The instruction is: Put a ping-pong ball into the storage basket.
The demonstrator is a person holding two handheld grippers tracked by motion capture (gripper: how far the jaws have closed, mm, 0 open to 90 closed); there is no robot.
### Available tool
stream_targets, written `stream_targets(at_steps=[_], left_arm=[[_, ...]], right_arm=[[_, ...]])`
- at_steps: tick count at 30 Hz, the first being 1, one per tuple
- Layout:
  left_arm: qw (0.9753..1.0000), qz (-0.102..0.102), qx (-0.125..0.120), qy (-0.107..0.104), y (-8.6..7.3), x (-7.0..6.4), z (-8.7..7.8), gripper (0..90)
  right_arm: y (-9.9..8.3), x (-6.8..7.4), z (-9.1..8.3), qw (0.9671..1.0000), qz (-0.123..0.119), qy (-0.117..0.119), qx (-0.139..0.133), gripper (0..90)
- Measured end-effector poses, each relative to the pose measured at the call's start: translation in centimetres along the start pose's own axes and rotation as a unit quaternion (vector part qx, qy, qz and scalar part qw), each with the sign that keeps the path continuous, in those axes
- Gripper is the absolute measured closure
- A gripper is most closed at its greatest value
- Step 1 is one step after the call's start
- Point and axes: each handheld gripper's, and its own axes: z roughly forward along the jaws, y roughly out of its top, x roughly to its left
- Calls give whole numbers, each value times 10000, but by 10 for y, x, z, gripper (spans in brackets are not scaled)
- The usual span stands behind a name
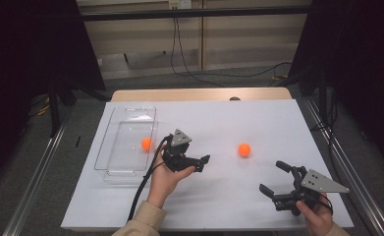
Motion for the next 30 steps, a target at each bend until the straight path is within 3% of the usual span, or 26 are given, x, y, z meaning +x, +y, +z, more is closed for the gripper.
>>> stream_targets(at_steps=[6, 22, 30], left_arm=[[9999, 124, 12, -33, 1, -4, 7, 88], [9997, 154, 70, -187, 0, -11, 19, 86], [9991, 290, 141, -257, 1, -18, 30, 85]], right_arm=[[0, 0, 0, 10000, 3, 1, -3, 18], [0, 0, 0, 10000, 28, -10, 31, 18], [-1, 0, -1, 10000, 19, -8, 21, 18]])
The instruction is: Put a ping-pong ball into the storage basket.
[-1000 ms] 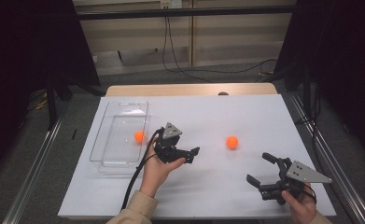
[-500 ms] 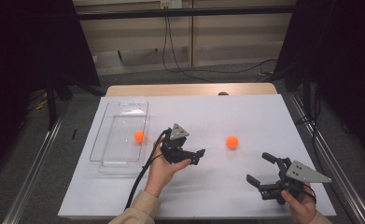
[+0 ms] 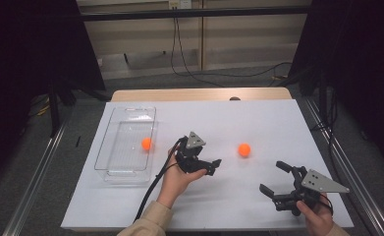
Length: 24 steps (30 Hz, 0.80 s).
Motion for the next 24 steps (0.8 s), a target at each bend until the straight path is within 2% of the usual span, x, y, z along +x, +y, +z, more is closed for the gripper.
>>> stream_targets(at_steps=[24], left_arm=[[9999, 105, 27, -73, 3, -10, 17, 84]], right_arm=[[-1, 0, -1, 10000, 11, 7, 5, 18]])
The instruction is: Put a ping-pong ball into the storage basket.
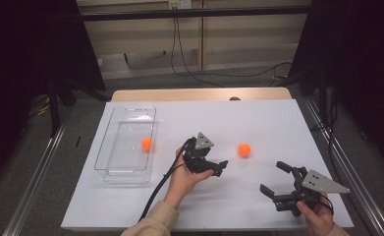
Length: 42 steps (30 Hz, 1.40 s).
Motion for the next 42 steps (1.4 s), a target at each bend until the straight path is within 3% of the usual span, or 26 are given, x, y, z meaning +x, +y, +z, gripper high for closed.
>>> stream_targets(at_steps=[24, 42], left_arm=[[9999, 65, -16, -96, 5, -8, 19, 84], [9999, -4, -72, -133, 8, -7, 27, 84]], right_arm=[[0, 0, -1, 10000, -7, -1, -11, 18], [0, 0, -1, 10000, -17, -14, -17, 18]])
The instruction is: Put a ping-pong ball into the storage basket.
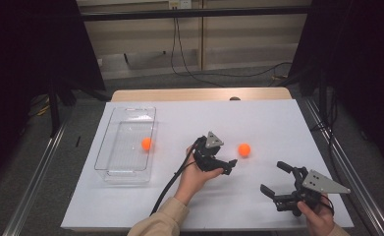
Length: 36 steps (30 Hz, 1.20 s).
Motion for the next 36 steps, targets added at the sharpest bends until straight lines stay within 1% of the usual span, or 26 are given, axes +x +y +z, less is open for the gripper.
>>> stream_targets(at_steps=[5, 8, 14, 17, 19, 20, 23, 28, 36], left_arm=[[10000, -17, -27, 6, 0, 1, 1, 79], [10000, 8, -4, 12, 0, 1, 2, 79], [10000, -23, -31, -11, 1, 0, 5, 79], [10000, -14, -20, 14, 1, 0, 7, 79], [10000, -40, -28, 5, 2, 0, 8, 79], [10000, -13, -27, -1, 2, 1, 9, 79], [10000, -34, -25, -17, 3, 0, 10, 79], [10000, -2, -24, -10, 4, 0, 13, 79], [10000, -22, -8, -53, 4, -1, 19, 79]], right_arm=[[0, 0, 0, 10000, -3, -2, 6, 18], [0, 0, 0, 10000, -1, -5, 5, 18], [0, 0, 0, 10000, -5, -3, 10, 18], [0, 0, 0, 10000, -3, -4, 15, 18], [0, 0, 0, 10000, 0, -4, 18, 18], [0, 0, 0, 10000, -4, -5, 18, 18], [0, 0, 0, 10000, -1, -4, 17, 18], [0, 0, 0, 10000, -1, -1, 20, 18], [0, -1, 0, 10000, 2, -3, 18, 18]])
